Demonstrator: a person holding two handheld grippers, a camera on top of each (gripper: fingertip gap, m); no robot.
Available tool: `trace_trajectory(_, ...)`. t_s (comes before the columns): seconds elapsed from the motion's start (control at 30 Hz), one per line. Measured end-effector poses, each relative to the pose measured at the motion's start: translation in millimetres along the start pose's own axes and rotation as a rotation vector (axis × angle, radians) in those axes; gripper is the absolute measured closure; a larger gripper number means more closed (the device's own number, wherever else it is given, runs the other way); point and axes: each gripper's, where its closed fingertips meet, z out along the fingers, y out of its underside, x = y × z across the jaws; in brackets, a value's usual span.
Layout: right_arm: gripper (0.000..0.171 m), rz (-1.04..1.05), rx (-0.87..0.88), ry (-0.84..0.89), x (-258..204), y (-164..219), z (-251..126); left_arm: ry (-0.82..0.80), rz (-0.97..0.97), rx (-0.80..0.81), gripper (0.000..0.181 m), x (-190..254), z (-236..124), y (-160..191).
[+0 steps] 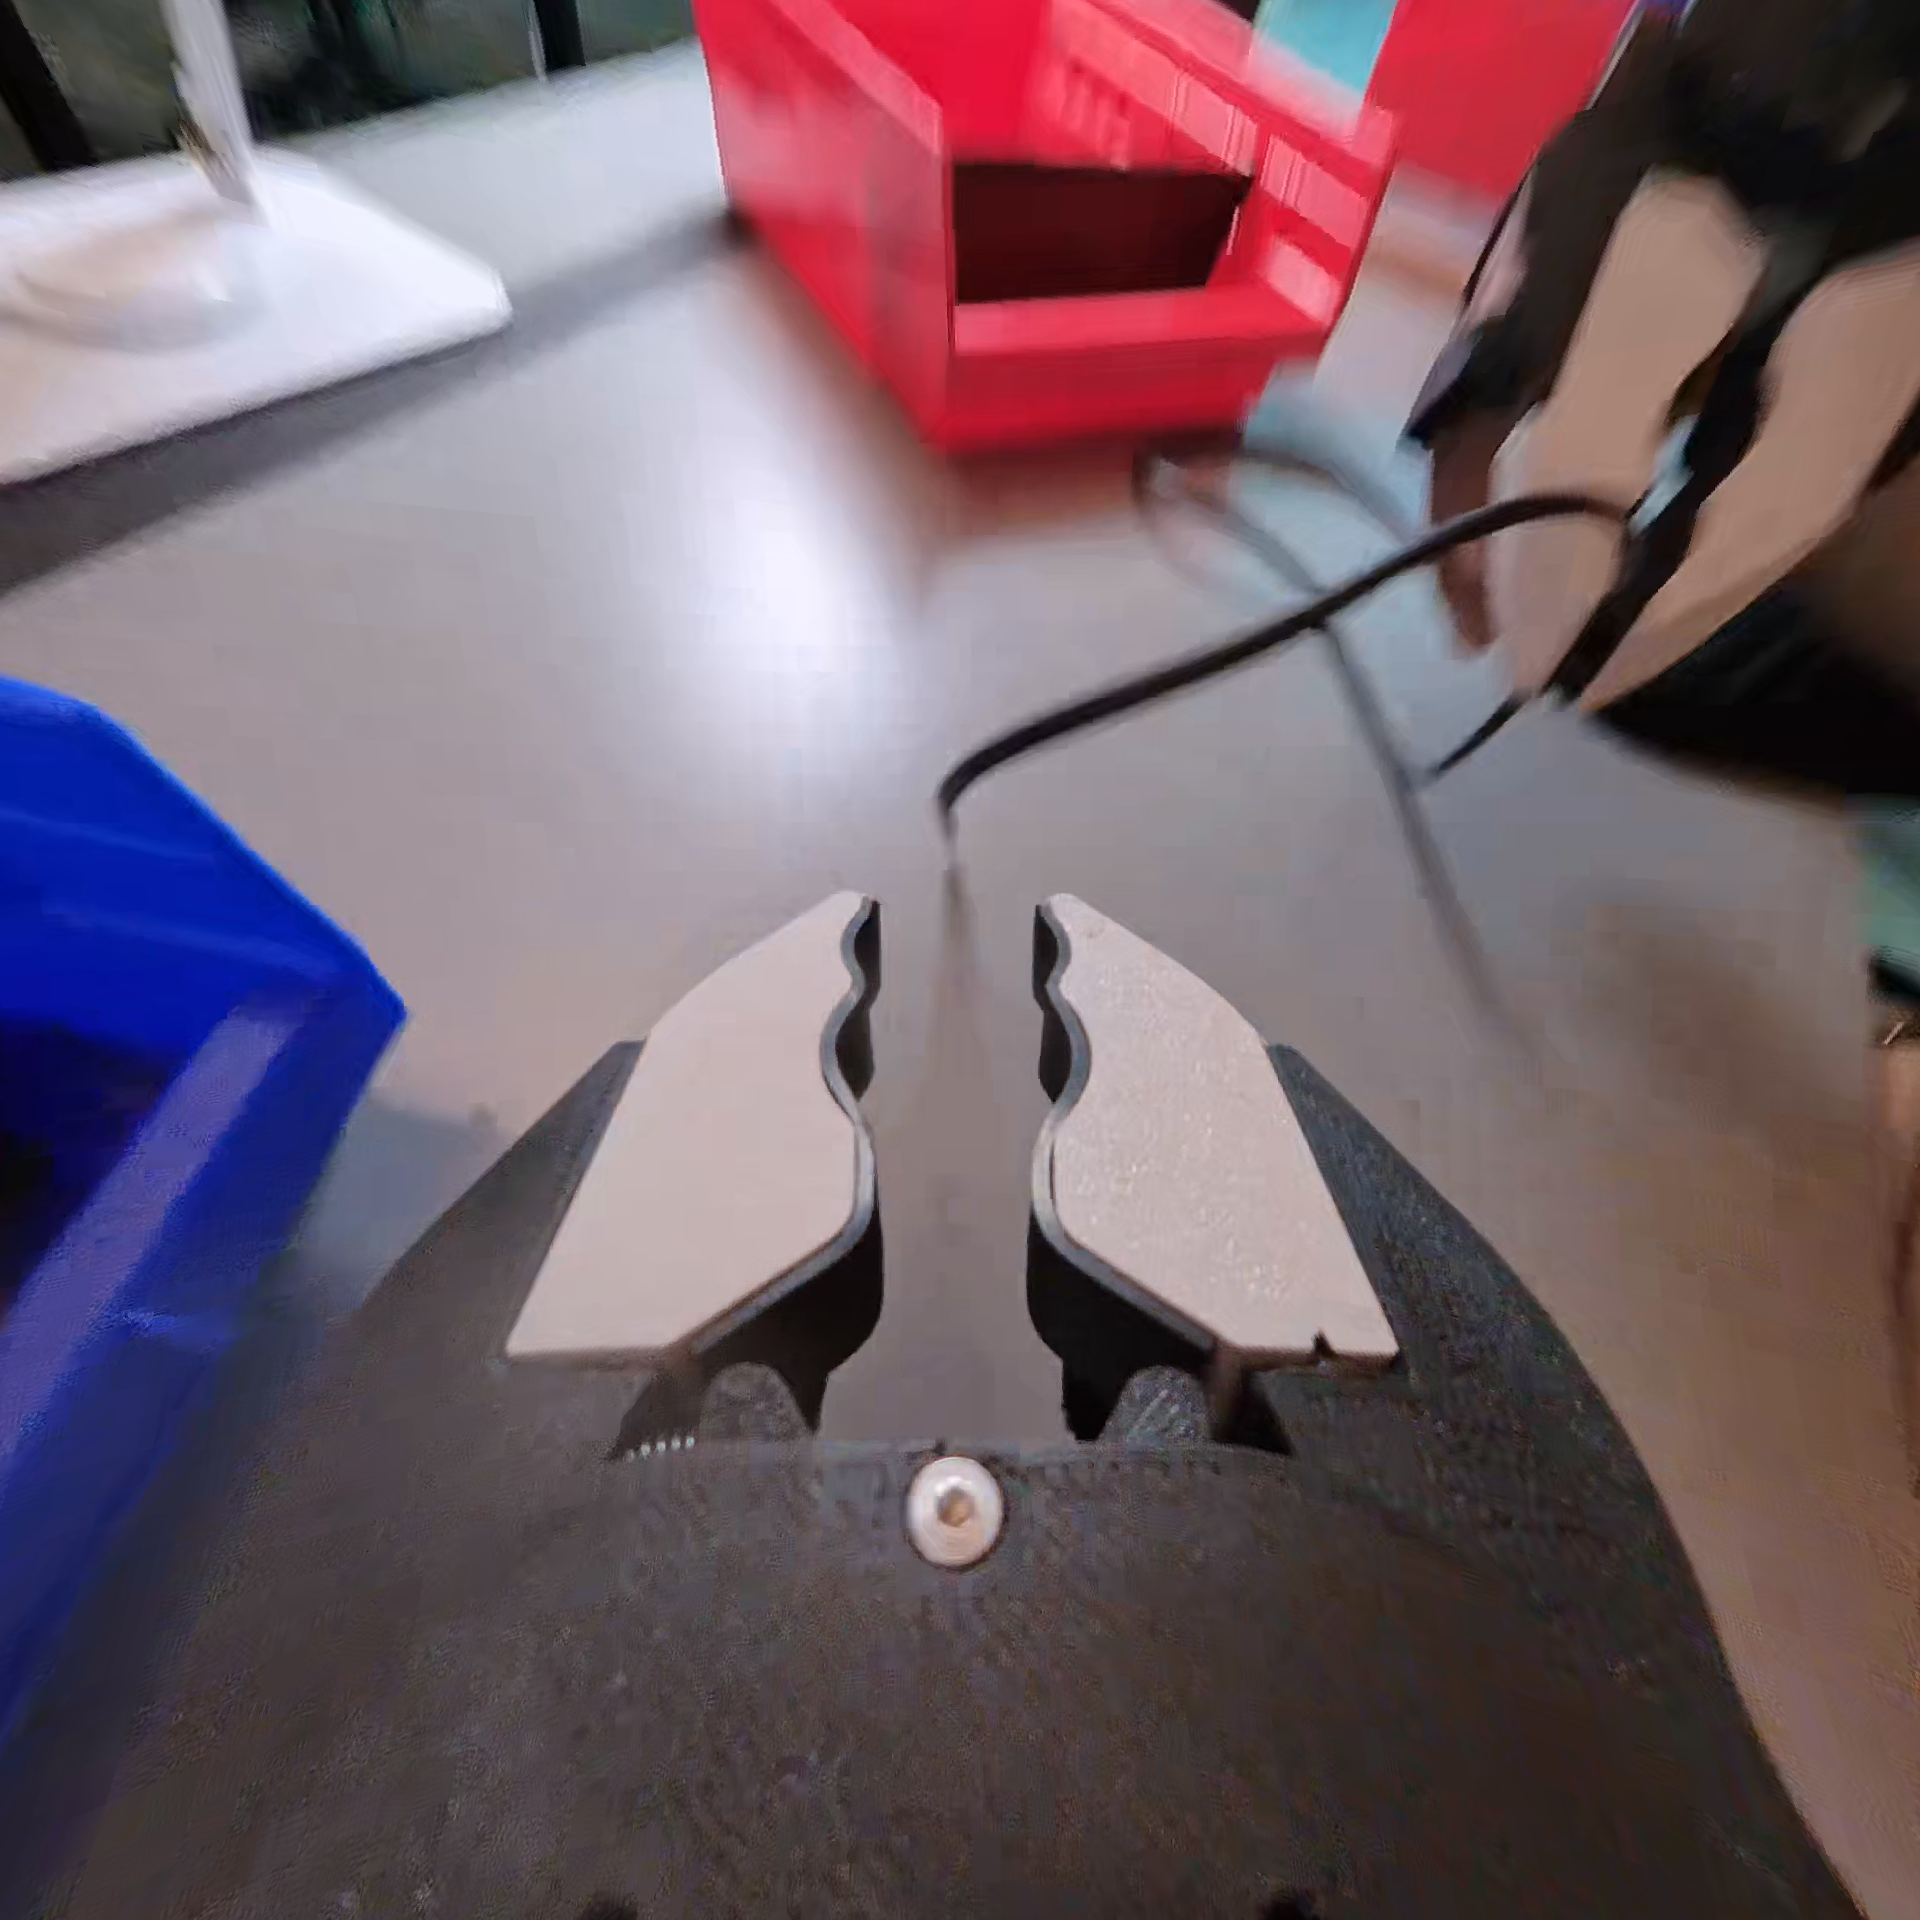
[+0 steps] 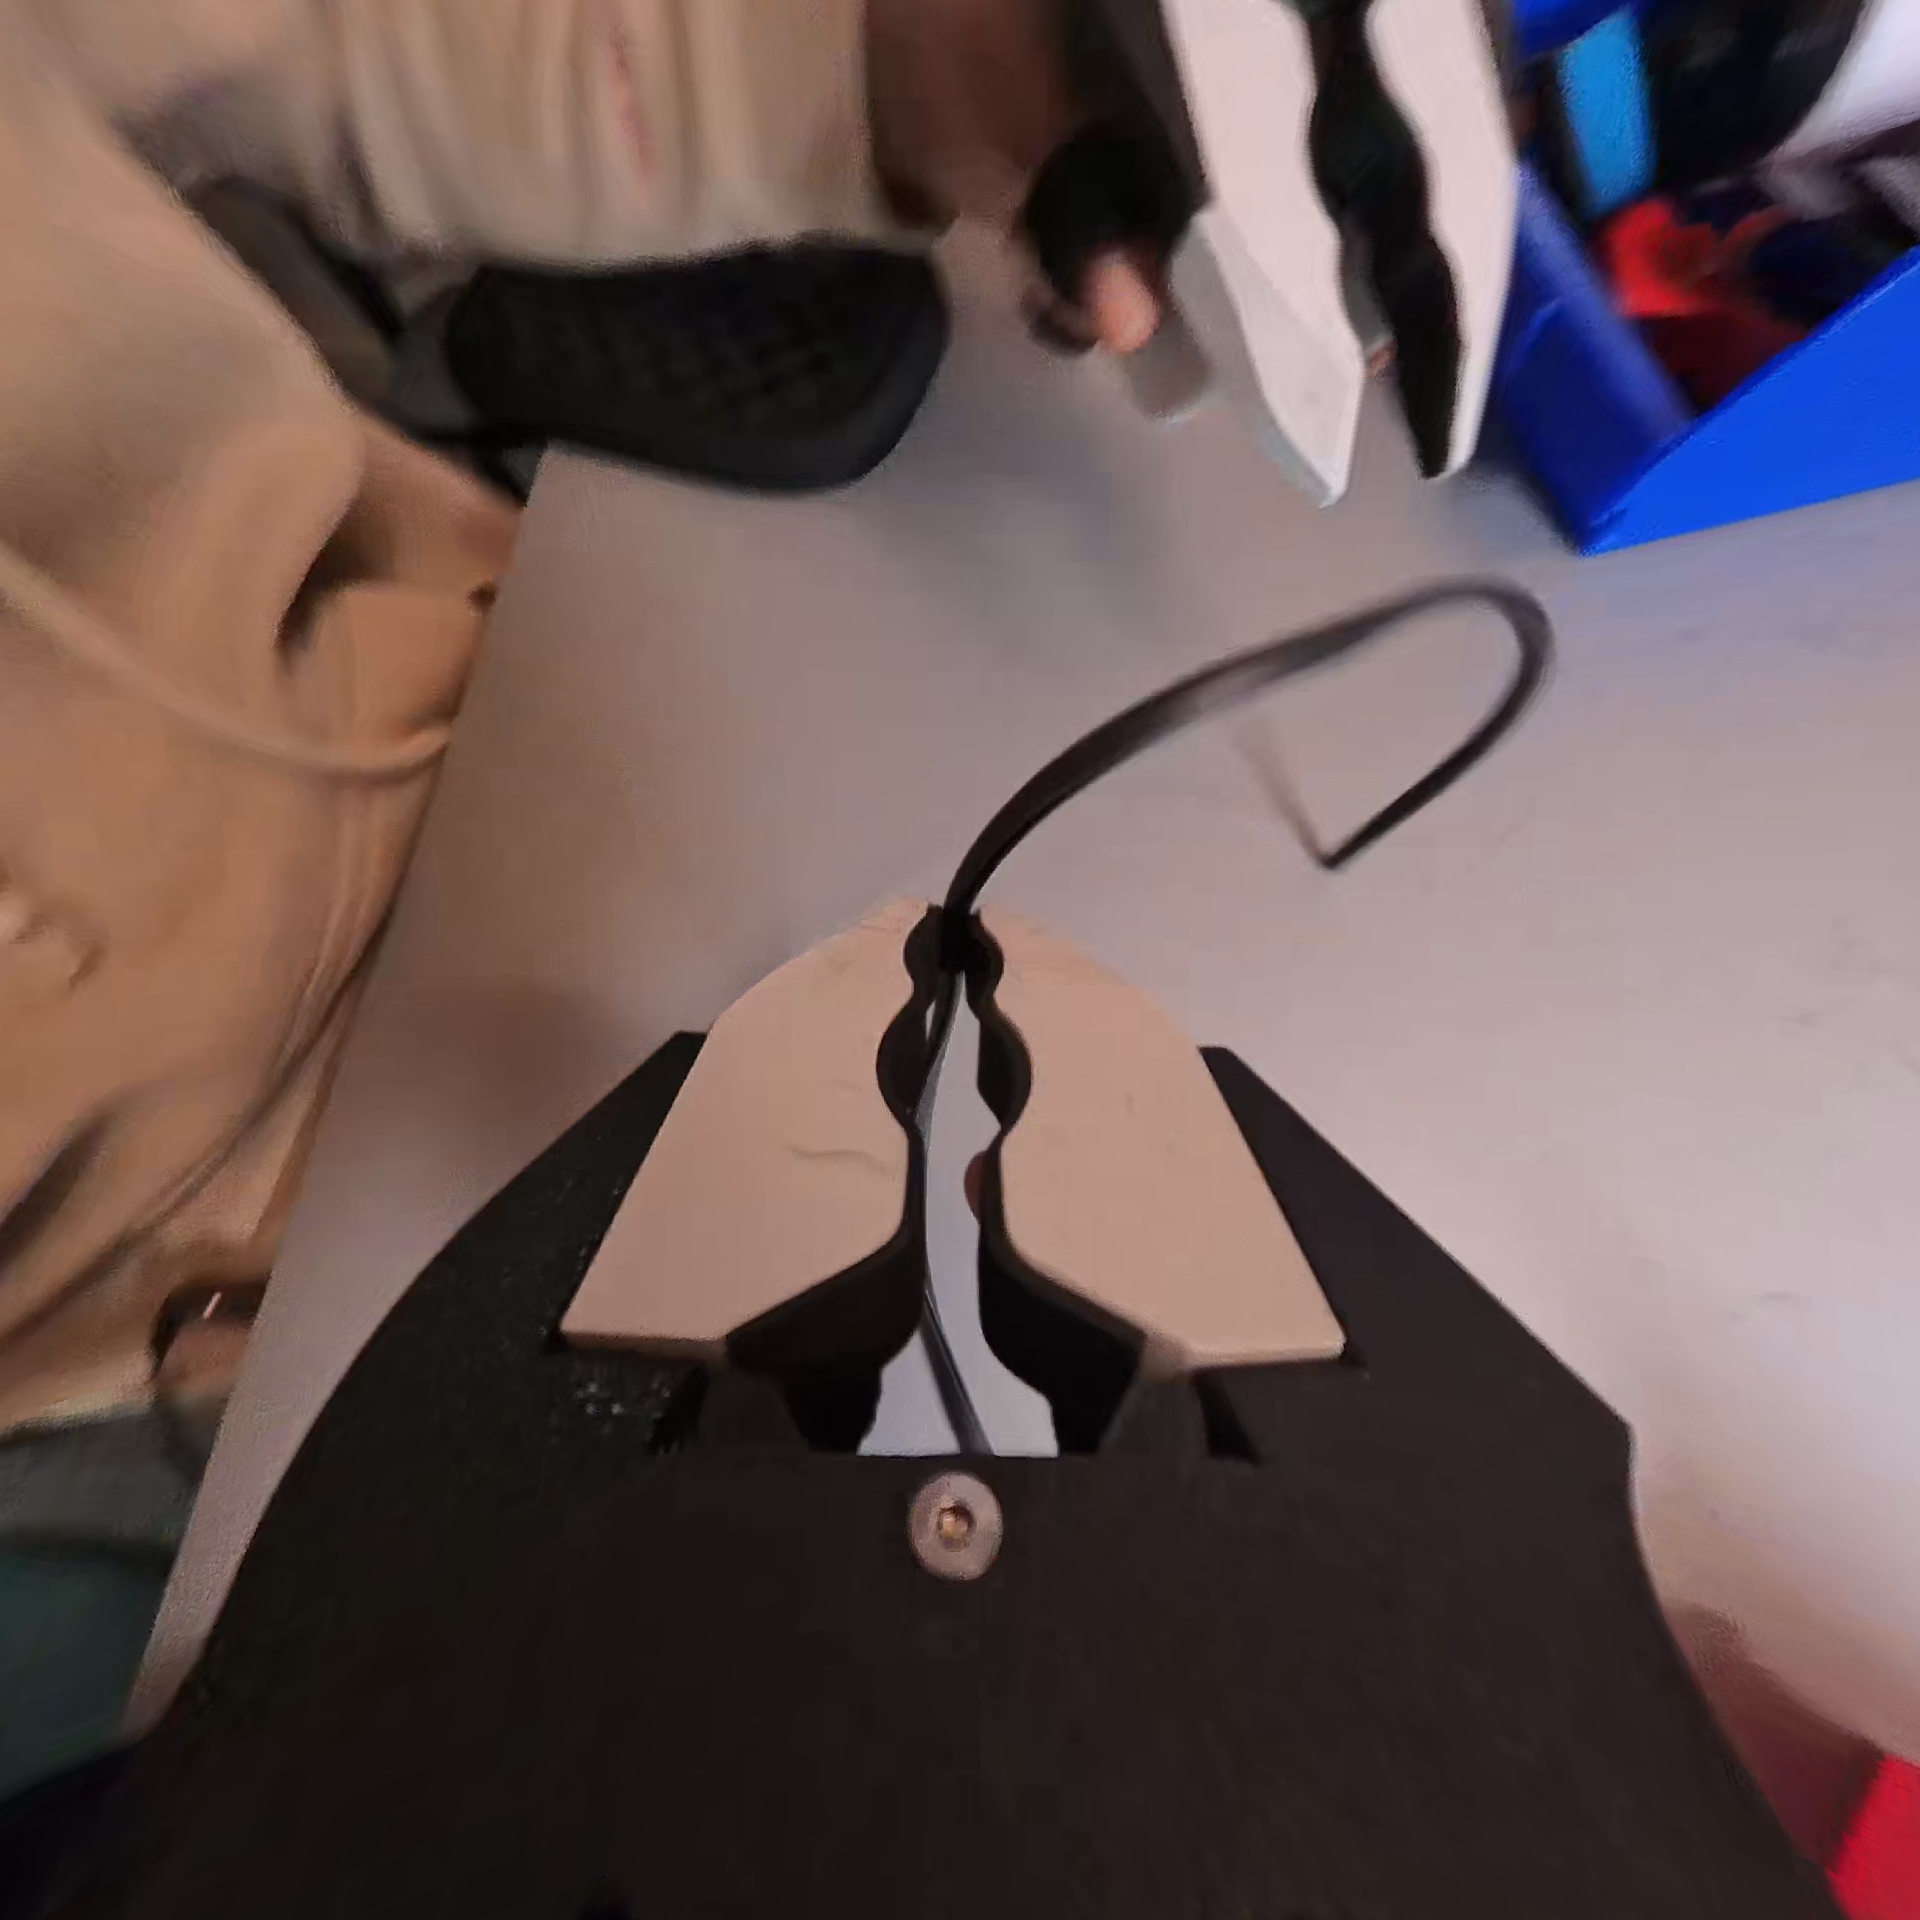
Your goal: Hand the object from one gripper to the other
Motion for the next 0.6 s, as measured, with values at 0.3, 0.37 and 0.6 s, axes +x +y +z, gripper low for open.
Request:
trace_trajectory(0.3, 0.168, 0.115, -0.314, -0.244, -54.0, 85.0, -5.8, 0.045, 0.327, -0.37, 0.146, 30.0, 48.7, 63.9)
trace_trajectory(0.37, 0.163, 0.117, -0.37, -0.233, -57.4, 97.4, -11.7, 0.046, 0.332, -0.387, 0.147, 29.4, 51.4, 62.2)
trace_trajectory(0.6, 0.127, 0.16, 0.004, 0.054, -6.4, 36.0, -52.0, 0.076, 0.205, -0.366, 0.15, 11.4, 60.4, 47.5)
